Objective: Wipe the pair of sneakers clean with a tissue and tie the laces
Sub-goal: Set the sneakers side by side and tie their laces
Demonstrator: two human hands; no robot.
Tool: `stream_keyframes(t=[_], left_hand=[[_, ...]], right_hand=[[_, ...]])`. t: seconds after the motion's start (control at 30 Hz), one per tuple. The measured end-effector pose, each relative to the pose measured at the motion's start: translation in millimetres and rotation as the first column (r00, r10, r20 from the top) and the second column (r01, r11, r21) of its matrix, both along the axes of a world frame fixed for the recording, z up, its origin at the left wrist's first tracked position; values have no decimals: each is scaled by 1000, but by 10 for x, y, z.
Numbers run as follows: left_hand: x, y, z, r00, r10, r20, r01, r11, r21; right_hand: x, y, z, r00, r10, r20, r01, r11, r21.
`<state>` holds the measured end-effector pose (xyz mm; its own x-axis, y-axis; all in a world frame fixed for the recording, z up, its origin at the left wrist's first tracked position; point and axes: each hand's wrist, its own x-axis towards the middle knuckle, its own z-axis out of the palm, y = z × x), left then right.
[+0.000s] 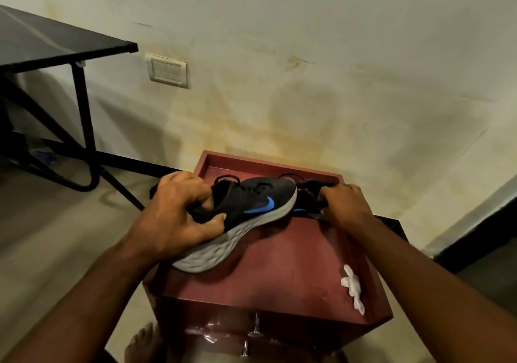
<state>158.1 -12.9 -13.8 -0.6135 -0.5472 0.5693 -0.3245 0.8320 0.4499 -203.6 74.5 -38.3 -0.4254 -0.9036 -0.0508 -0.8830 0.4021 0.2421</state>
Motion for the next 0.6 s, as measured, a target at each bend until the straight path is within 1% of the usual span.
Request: stream_keyframes(t=[0.07,0.13,0.2,0.27,0.33,0.4,0.47,0.53,0.6], left_hand=[[-21,13,17,990,108,-86,-109,994,-3],[-64,26,23,967,235,-101,-240,970,-45],[-124,48,0,944,327,-36,-329,938,-113],[-209,96,-33,930,364,45,-355,924,-142],[-307,171,-65,924,354,147,-332,930,-156],[-422,304,-107,904,318,284,-277,945,-176],[-542,478,-162,870,249,426,-206,968,-144],[-685,662,-232,828,173,534,-132,985,-115],[-798,791,-281,816,112,568,-87,994,-71]], right_hand=[[80,52,68,997,35,-62,-38,999,-39],[254,186,150,991,52,-125,-67,990,-121],[478,369,222,985,41,-166,-74,977,-198],[703,549,239,988,18,-154,-50,977,-206],[928,707,180,988,13,-156,-43,981,-189],[1101,828,84,989,0,-150,-21,990,-143],[1243,898,-11,994,6,-109,-19,993,-117],[1323,936,-94,999,23,-22,-25,993,-115],[1344,986,-103,992,38,122,-21,990,-137]])
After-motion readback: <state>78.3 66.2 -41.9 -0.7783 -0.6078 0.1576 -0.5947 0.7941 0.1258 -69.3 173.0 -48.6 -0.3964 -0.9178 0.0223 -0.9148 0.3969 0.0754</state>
